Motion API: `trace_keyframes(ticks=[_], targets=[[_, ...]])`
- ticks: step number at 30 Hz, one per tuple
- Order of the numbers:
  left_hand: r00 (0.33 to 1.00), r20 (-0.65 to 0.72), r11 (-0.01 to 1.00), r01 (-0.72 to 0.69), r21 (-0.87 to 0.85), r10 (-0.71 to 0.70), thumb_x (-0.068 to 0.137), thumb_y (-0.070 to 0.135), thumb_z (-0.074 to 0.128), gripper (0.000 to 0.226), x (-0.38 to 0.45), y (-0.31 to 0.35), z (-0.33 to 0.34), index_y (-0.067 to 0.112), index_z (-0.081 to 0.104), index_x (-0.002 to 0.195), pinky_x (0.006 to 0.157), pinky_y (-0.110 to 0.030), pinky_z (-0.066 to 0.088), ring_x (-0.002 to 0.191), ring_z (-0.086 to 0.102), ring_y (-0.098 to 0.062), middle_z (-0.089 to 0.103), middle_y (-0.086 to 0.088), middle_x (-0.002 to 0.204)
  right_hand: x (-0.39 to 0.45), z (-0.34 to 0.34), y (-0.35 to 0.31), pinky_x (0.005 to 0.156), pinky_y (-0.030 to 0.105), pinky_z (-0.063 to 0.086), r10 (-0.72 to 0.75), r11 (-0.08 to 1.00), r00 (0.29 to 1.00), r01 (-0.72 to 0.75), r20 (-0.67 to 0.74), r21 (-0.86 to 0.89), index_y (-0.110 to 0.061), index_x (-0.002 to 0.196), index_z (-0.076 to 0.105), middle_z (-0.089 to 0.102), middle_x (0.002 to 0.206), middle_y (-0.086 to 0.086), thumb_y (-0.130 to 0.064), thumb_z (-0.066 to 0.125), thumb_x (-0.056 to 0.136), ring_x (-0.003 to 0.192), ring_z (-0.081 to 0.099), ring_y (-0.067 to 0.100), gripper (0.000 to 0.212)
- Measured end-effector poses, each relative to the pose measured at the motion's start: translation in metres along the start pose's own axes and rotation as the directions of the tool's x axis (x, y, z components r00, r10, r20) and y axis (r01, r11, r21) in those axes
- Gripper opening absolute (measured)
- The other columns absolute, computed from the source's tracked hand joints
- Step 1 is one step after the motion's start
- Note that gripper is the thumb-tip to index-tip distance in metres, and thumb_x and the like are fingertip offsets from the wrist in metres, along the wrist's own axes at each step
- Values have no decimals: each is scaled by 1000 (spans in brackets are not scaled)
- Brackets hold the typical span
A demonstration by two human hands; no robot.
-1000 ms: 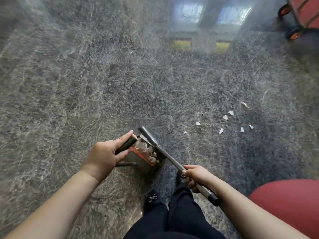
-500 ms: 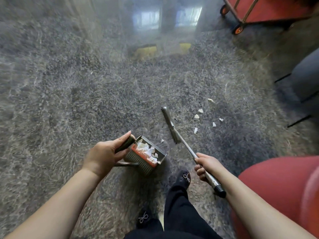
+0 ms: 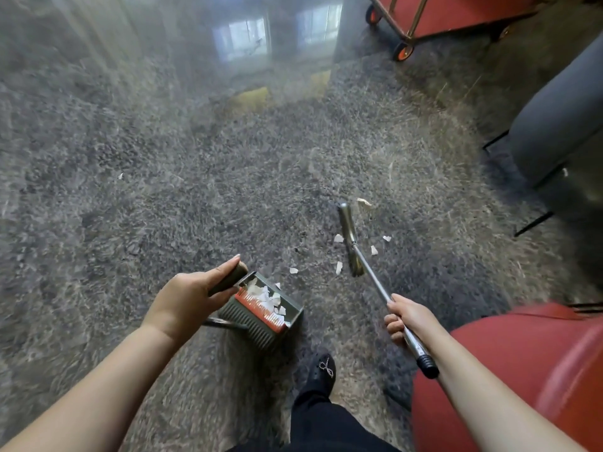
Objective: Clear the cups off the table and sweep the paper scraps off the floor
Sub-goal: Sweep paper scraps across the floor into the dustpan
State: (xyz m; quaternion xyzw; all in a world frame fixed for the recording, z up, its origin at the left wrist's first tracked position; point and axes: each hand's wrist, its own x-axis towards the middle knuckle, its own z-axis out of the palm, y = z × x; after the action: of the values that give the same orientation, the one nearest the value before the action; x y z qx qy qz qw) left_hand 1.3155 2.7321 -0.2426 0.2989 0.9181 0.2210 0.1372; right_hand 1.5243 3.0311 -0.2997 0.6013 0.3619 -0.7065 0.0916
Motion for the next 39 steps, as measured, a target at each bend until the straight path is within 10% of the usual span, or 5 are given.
trace_keyframes(ticks=[19, 24, 30, 39], targets=[[982, 42, 981, -182, -69, 185, 75, 26, 81, 64, 185, 58, 29, 38, 54, 132, 72, -27, 49, 75, 69, -18, 74, -4, 87, 70, -34, -129, 29, 12, 22, -52, 996, 991, 60, -125, 67, -9, 145, 27, 28, 61, 3, -7, 33, 102, 24, 27, 3, 43], [961, 21, 961, -274, -37, 275, 69, 24, 87, 68, 198, 61, 33, 38, 58, 128, 62, -16, 41, 61, 64, -8, 74, 1, 80, 125, -48, -177, 30, 10, 24, -16, 1000, 989, 16, -150, 0, -21, 148, 27, 30, 62, 4, -7, 34, 102, 25, 29, 3, 49], [952, 41, 951, -300, -78, 304, 80, 68, 51, 62, 200, 69, 40, 40, 48, 135, 68, -22, 48, 74, 69, -5, 74, 9, 93, 174, -52, -218, 29, 11, 25, 50, 996, 986, -62, -158, -69, -22, 142, 33, 31, 63, 1, -9, 34, 101, 24, 31, 2, 43], [960, 30, 960, -277, -43, 278, 75, 50, 60, 55, 225, 75, 34, 34, 60, 127, 66, -19, 47, 67, 67, -6, 75, 5, 88, 183, -31, -187, 33, 10, 28, 112, 984, 985, -128, -131, -120, -29, 143, 32, 33, 61, 3, -10, 34, 101, 25, 31, 4, 47]])
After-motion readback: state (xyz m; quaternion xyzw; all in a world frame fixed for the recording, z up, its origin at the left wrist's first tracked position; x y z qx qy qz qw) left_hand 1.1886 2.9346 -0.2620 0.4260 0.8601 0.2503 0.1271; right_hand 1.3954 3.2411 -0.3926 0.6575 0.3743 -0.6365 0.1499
